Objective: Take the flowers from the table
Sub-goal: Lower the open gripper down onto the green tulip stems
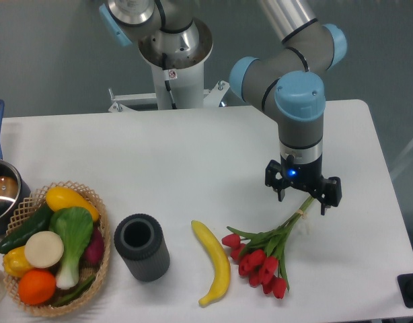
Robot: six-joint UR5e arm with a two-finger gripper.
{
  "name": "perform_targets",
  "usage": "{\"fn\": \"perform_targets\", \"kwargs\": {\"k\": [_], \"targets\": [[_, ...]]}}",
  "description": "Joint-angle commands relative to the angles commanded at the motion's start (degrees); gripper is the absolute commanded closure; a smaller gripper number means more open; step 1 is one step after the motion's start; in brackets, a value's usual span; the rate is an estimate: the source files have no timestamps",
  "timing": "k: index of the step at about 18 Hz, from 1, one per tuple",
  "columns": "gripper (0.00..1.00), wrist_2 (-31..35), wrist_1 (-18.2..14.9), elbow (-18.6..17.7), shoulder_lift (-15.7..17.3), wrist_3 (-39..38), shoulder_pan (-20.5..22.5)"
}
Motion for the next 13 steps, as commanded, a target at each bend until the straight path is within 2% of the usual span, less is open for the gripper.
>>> {"fn": "perform_targets", "kwargs": {"k": [7,13], "targets": [[0.00,-0.3,0.1,-0.5,-0.8,-1.1,-0.5],[0.00,-0.4,2.5,-0.8,-5.3,-0.7,-2.7]]}}
